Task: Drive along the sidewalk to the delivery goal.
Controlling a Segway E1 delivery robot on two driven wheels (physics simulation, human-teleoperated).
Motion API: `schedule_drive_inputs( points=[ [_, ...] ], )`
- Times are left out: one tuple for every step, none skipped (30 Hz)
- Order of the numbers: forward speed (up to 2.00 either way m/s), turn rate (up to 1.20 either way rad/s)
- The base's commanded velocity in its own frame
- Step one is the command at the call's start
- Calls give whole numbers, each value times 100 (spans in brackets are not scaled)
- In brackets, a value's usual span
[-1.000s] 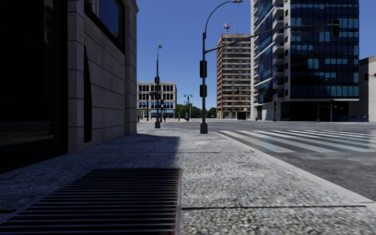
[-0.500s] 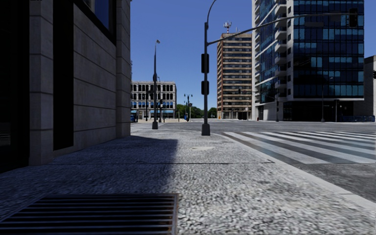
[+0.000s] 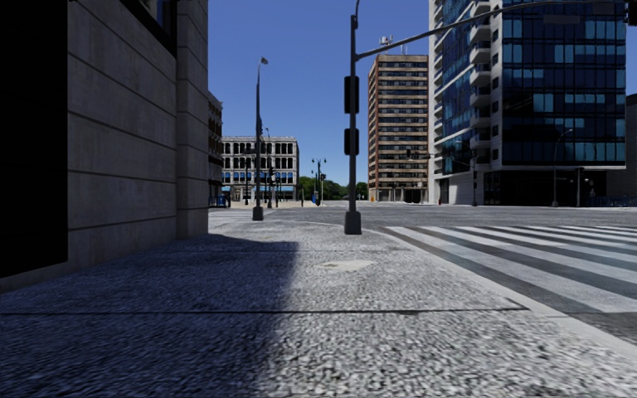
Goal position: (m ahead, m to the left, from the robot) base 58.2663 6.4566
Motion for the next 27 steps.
schedule_drive_inputs(
  points=[
    [200,0],
    [200,0],
    [200,0],
    [200,0],
    [200,0],
    [200,0],
    [200,0],
    [200,0],
    [200,0],
    [200,0],
    [200,0],
    [200,0],
    [200,0],
    [200,0],
    [200,0],
    [200,0],
    [200,0],
    [200,0],
    [200,0],
    [200,0],
    [200,0],
    [200,0],
    [200,0],
    [200,0],
    [200,0],
    [200,0],
    [200,0]
  ],
)
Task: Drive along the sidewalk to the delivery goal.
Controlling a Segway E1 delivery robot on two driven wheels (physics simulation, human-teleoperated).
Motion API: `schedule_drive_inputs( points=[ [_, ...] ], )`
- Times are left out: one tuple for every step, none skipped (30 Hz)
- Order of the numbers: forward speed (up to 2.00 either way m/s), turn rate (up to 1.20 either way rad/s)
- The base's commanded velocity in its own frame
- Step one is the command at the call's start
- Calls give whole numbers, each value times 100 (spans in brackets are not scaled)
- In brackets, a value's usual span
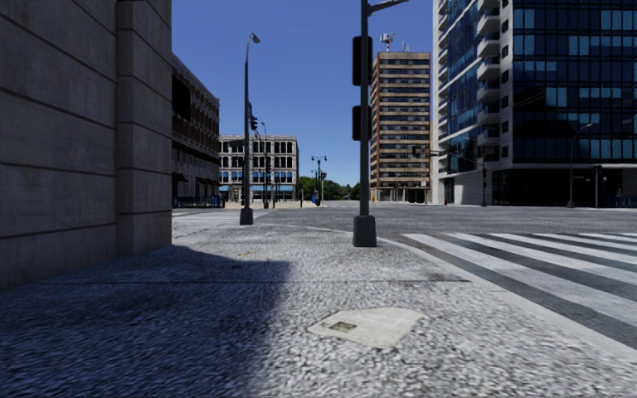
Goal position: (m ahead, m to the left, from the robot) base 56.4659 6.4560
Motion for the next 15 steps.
schedule_drive_inputs(
  points=[
    [200,0],
    [200,0],
    [200,0],
    [200,0],
    [200,0],
    [200,0],
    [200,0],
    [200,0],
    [200,0],
    [200,0],
    [200,0],
    [200,0],
    [200,0],
    [200,0],
    [200,0]
  ],
)
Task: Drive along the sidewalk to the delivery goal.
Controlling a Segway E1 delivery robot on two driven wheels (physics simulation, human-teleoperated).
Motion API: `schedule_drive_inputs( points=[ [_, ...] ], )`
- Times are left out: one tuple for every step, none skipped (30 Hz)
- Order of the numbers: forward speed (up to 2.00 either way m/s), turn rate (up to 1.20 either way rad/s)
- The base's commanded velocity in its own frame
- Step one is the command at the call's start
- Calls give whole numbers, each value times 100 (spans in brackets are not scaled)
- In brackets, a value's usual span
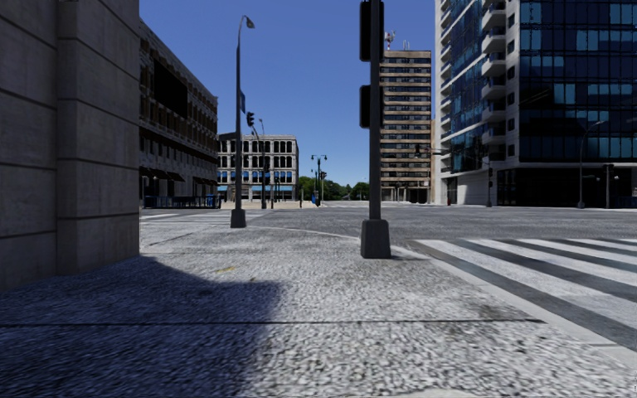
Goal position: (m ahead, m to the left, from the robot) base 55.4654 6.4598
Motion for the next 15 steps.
schedule_drive_inputs(
  points=[
    [200,0],
    [200,0],
    [200,0],
    [200,0],
    [200,0],
    [200,0],
    [200,0],
    [200,0],
    [200,0],
    [200,0],
    [200,0],
    [200,0],
    [200,0],
    [200,0],
    [200,0]
  ],
)
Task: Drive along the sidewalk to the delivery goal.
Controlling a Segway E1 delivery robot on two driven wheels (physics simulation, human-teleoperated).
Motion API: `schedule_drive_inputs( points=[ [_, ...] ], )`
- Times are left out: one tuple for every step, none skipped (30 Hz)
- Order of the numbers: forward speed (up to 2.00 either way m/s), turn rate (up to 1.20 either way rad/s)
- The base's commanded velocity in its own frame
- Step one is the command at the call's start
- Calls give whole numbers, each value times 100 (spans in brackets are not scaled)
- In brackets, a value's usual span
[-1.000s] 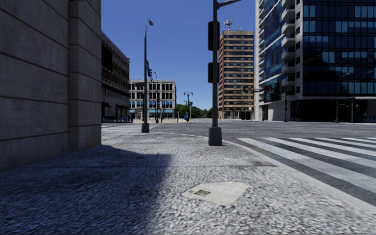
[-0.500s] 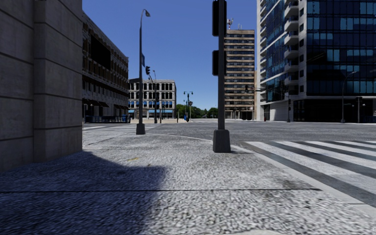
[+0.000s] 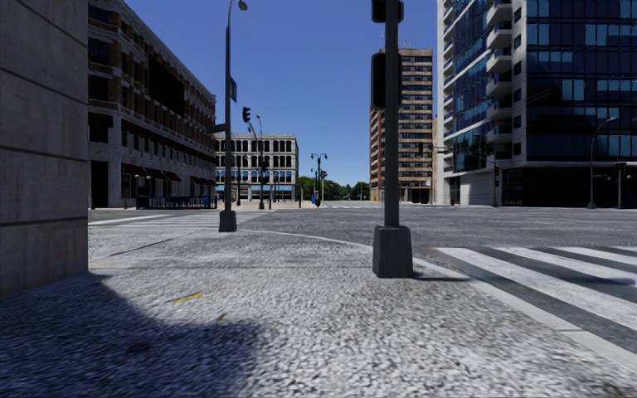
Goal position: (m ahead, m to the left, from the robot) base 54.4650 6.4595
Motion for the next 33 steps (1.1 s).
schedule_drive_inputs(
  points=[
    [196,0],
    [191,0],
    [189,0],
    [188,0],
    [188,0],
    [187,0],
    [187,0],
    [187,0],
    [186,0],
    [186,0],
    [186,0],
    [184,0],
    [183,0],
    [183,0],
    [182,0],
    [181,0],
    [181,0],
    [181,0],
    [180,0],
    [180,0],
    [179,0],
    [178,21],
    [178,29],
    [175,37],
    [175,46],
    [175,55],
    [174,60],
    [174,63],
    [174,63],
    [174,64],
    [174,64],
    [174,64],
    [174,64]
  ],
)
